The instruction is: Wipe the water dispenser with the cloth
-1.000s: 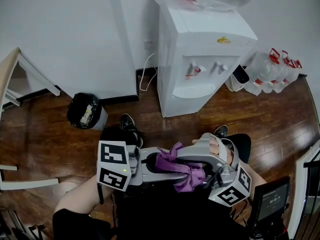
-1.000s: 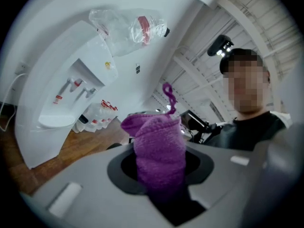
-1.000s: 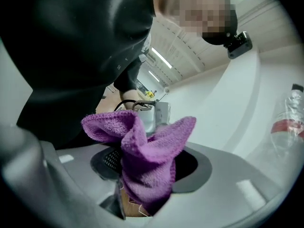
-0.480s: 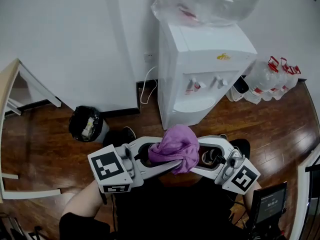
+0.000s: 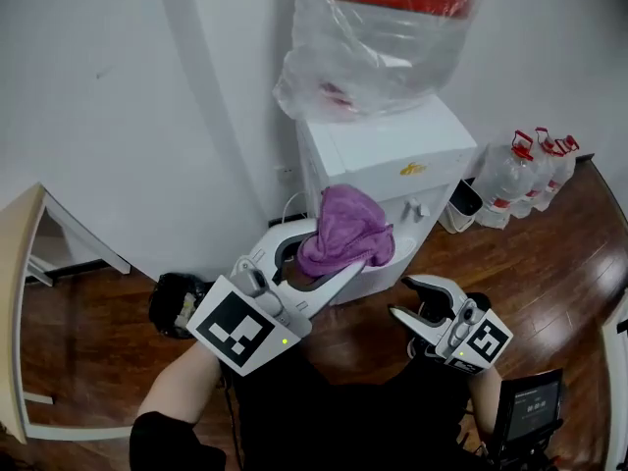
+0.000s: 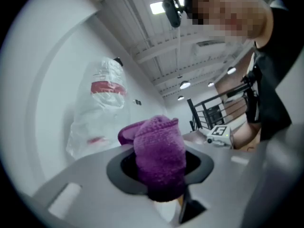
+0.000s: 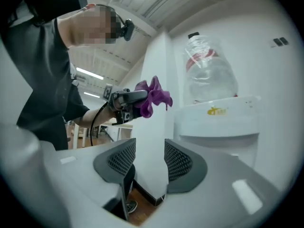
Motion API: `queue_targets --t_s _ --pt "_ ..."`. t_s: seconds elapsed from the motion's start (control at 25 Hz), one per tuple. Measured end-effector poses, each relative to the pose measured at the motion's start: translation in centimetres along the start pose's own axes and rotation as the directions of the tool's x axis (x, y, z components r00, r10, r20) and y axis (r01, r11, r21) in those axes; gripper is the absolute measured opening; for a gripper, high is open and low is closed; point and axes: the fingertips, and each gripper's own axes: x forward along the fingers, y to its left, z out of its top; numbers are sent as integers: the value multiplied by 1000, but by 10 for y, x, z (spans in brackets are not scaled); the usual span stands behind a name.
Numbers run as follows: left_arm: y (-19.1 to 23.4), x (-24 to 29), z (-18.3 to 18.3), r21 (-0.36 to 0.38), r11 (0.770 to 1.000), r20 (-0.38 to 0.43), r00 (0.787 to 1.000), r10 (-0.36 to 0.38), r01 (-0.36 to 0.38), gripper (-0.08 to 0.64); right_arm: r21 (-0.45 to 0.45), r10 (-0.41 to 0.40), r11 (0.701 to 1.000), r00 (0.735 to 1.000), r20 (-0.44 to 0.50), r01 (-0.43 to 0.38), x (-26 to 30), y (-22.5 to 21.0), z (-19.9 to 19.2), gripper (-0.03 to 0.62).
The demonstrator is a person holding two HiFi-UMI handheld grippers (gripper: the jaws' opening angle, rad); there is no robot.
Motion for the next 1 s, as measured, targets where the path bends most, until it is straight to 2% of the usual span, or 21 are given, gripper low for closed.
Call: queue_targets --t_s 0.12,0.24,0.48,0.56,0.68,0.84,1.0 --pt "25 35 14 85 995 -19 999 -51 52 169 39 -76 996 997 -8 76 0 -21 -20 183" --pt "60 71 14 130 988 -38 996 -76 80 167 92 -96 991 995 -31 98 6 -24 -37 176" --pt "102 108 7 16 997 -154 985 -73 77 167 175 -79 980 994 -76 92 18 -11 -68 170" --pt "112 108 3 17 999 -192 980 -48 52 167 209 -79 973 993 -82 95 19 -10 -76 167" --pt "138 96 -12 64 998 -230 973 26 -11 167 239 -69 967 993 -95 90 17 -9 -80 163" --pt "200 85 -38 -1 994 -232 967 109 -112 167 238 -104 963 990 -96 124 9 -23 -83 153" --pt "270 84 -63 -18 972 -248 942 225 -236 167 259 -131 952 982 -139 163 0 -31 -98 150"
